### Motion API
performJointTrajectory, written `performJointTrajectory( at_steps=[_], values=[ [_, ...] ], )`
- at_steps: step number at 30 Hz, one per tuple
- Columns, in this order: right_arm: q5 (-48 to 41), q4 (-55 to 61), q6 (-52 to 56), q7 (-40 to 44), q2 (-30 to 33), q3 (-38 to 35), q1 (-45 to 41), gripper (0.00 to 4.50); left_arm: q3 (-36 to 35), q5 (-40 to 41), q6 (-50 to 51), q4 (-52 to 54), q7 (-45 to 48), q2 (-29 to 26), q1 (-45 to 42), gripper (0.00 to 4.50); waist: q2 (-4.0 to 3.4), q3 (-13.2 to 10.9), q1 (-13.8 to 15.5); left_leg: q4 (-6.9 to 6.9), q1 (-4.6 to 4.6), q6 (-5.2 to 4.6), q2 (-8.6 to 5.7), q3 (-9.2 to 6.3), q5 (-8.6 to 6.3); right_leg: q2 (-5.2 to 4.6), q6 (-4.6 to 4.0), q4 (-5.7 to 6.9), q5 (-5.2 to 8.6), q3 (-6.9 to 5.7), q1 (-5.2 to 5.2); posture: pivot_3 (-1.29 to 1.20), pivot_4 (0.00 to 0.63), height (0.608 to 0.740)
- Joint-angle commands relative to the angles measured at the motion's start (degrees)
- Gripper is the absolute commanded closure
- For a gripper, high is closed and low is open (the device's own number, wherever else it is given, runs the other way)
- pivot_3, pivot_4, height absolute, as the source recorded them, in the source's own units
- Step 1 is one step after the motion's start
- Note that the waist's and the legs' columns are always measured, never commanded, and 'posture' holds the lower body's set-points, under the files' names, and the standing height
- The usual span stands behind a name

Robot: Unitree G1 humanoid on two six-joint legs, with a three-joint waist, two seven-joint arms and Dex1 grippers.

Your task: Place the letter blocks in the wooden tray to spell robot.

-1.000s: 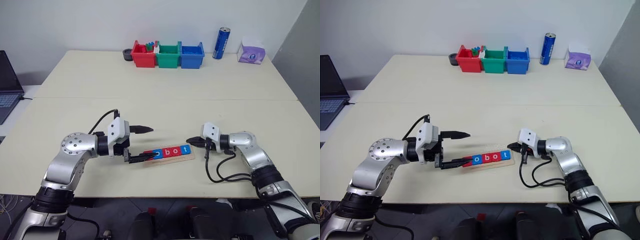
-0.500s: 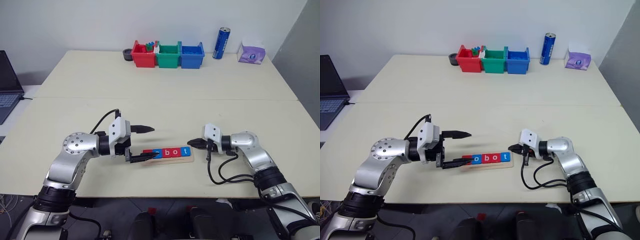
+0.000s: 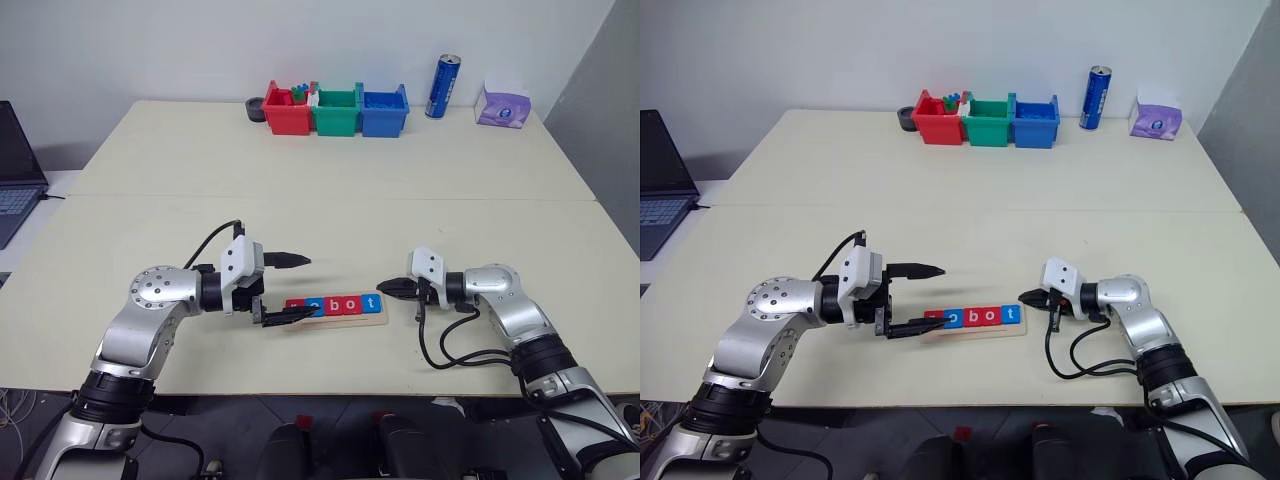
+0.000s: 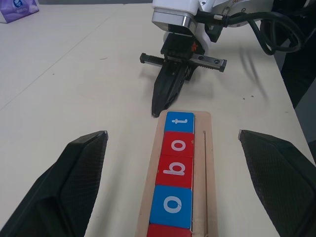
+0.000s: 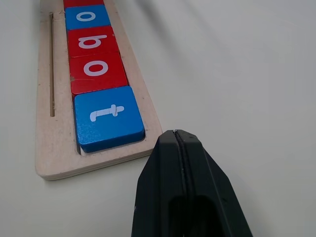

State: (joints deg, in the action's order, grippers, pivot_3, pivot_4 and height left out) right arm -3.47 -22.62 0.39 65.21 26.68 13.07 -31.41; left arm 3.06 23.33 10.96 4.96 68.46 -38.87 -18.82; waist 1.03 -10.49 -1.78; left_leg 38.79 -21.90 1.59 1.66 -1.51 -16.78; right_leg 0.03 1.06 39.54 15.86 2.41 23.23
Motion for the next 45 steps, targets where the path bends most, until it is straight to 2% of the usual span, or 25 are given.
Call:
performJointTrajectory(
  at_steps=[1,11,14,15,17,22,28,35,45],
  values=[
    [-0.3,1.7,0.2,0.5,0.9,-0.1,0.1,4.46,-0.2,-0.1,-0.9,0.8,0.3,0.2,-1.1,0.0,0.0,0.0,0.0,0.0,0.0,0.0,0.0,0.0,0.0,0.0,0.0,0.0,0.0,0.0,0.0,0.0,0.15,0.74],
    [-0.9,2.2,1.1,0.2,2.1,-1.6,-0.6,4.46,-0.4,-0.1,-1.2,0.7,0.3,-0.1,-0.8,0.0,0.0,0.0,0.0,0.0,0.0,0.0,0.0,0.0,0.0,0.0,0.0,0.0,0.0,0.0,0.0,0.0,0.15,0.74],
    [-4.1,7.4,6.7,1.9,4.8,-3.6,-0.4,4.46,-1.4,0.1,-1.3,0.5,0.7,-1.1,-0.4,0.0,0.0,0.0,0.1,0.0,-0.02,0.0,-0.01,0.0,0.0,-0.01,0.0,0.0,0.0,0.0,0.0,0.0,0.15,0.74],
    [-5.5,10.0,9.4,3.2,6.2,-4.0,0.1,4.31,-1.9,0.2,-1.2,0.5,0.8,-1.6,-0.1,0.0,-0.01,0.0,0.1,0.0,-0.02,0.0,0.0,0.0,0.0,-0.01,0.0,-0.01,0.0,0.0,0.0,0.0,0.15,0.74],
    [-8.9,15.8,15.0,6.2,9.4,-4.7,1.4,3.91,-2.9,1.0,-0.5,1.3,1.2,-2.9,1.1,0.0,-0.01,0.0,0.1,0.0,-0.02,0.0,0.01,-0.02,0.0,-0.01,0.0,-0.02,0.0,-0.01,0.0,0.0,0.15,0.74],
    [-16.2,29.6,27.9,7.7,14.4,-6.1,4.7,2.24,-6.7,4.1,3.9,6.3,2.1,-7.8,8.3,0.0,-0.02,0.0,-0.3,-0.07,-0.02,-0.03,0.09,-0.05,-0.02,-0.04,-0.03,-0.08,0.03,0.01,0.02,0.0,0.15,0.74],
    [-15.2,34.3,31.5,3.7,15.3,-4.6,7.0,0.22,-12.0,5.3,8.6,10.7,-1.9,-10.6,13.7,0.0,0.0,-0.1,0.0,-0.06,-0.02,-0.03,0.08,-0.15,-0.02,-0.02,-0.05,-0.03,0.05,-0.05,0.02,0.0,0.15,0.74],
    [-16.1,35.3,32.1,2.8,15.4,-3.9,7.8,0.22,-14.0,4.3,10.8,14.8,-4.2,-12.2,18.4,0.0,0.01,-0.1,0.1,-0.03,-0.04,-0.02,0.02,0.0,-0.02,-0.03,-0.03,-0.14,0.05,0.01,0.01,0.0,0.15,0.74],
    [-15.8,34.6,30.8,2.1,15.5,-3.4,7.7,0.22,-13.6,4.7,10.9,15.5,-4.3,-12.4,18.2,0.0,0.02,-0.1,0.1,-0.04,-0.05,-0.02,0.04,-0.04,-0.02,-0.01,-0.03,-0.15,0.05,-0.03,0.01,0.0,0.15,0.74]
  ],
)
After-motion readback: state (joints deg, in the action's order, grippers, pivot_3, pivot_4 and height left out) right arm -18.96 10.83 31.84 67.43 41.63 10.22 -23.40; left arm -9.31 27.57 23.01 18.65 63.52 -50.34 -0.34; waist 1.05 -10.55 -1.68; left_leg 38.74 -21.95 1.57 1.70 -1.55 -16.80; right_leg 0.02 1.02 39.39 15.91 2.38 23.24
